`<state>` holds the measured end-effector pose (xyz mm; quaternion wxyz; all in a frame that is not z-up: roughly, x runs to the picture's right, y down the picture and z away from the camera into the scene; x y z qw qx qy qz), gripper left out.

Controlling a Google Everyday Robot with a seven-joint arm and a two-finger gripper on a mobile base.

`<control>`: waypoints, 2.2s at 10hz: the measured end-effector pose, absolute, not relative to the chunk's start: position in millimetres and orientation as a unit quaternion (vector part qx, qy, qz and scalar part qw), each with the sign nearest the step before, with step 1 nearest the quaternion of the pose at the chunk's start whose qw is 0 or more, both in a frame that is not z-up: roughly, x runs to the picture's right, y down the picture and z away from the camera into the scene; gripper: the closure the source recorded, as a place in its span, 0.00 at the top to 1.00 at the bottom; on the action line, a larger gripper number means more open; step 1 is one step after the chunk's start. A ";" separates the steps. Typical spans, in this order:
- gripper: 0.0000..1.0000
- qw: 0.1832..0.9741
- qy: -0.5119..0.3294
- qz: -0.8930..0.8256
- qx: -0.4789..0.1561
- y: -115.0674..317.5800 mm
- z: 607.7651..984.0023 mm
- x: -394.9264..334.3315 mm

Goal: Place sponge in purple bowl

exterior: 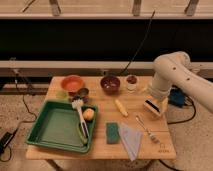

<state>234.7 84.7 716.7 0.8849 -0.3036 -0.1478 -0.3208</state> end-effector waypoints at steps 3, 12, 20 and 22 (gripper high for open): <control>0.80 0.885 -0.148 -0.321 -0.304 84.7 716.7 234.7; 0.80 0.885 -0.148 -0.321 -0.304 85.2 717.2 234.6; 0.80 0.871 -0.188 -0.362 -0.272 104.6 702.2 207.3; 0.80 0.848 -0.213 -0.411 -0.257 124.5 700.5 176.6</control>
